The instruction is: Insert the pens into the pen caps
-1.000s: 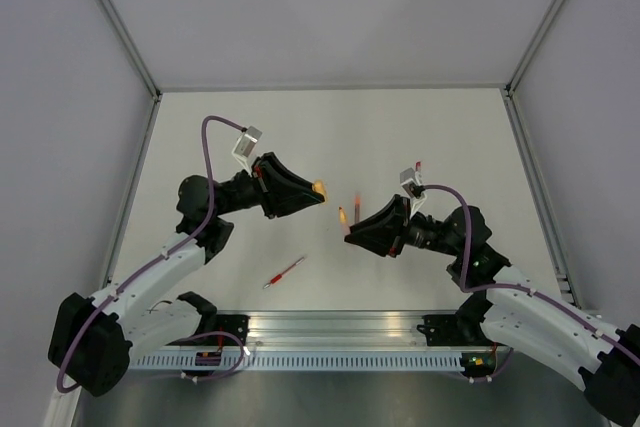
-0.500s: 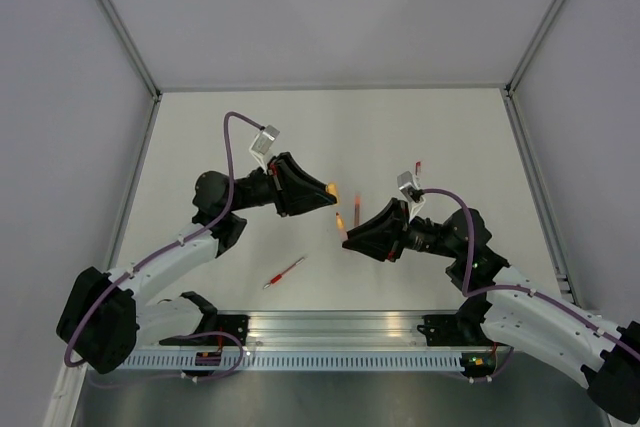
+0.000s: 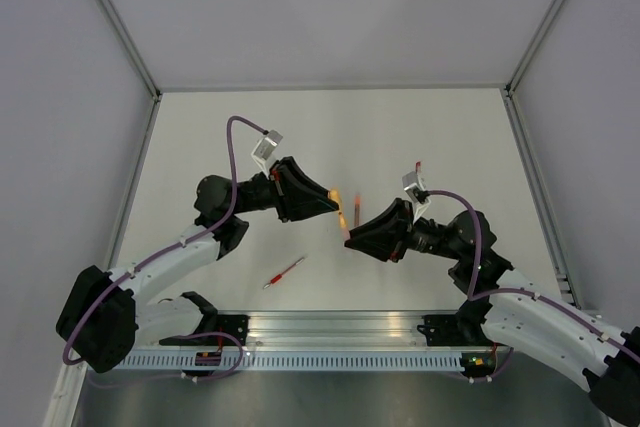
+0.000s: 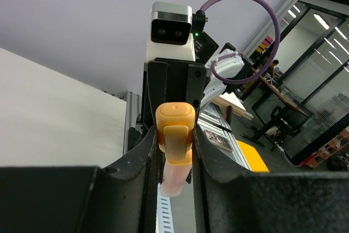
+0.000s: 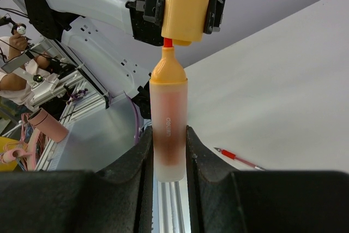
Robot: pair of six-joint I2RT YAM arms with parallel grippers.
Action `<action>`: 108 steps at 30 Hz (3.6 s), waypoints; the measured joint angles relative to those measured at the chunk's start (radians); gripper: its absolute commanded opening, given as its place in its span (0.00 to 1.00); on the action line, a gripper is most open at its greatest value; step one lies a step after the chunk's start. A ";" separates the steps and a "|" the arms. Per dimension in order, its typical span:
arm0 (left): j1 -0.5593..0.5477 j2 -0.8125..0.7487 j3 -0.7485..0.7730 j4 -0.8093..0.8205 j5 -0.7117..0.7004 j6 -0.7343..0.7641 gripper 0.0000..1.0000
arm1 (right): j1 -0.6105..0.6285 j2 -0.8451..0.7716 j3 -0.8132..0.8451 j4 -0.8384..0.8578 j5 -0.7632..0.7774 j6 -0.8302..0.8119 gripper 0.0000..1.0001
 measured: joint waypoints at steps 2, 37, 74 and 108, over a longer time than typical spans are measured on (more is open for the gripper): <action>0.000 0.000 -0.010 0.005 0.002 0.002 0.02 | 0.000 -0.011 -0.003 -0.005 0.005 -0.001 0.00; -0.060 0.003 -0.086 0.048 -0.023 0.070 0.38 | 0.006 -0.037 -0.020 -0.049 0.054 -0.012 0.00; -0.114 0.036 -0.086 -0.095 -0.093 0.145 0.55 | 0.006 -0.031 -0.020 -0.069 0.125 -0.042 0.00; -0.140 -0.029 -0.047 -0.433 -0.328 0.231 0.02 | 0.005 0.006 0.049 -0.229 0.210 -0.115 0.53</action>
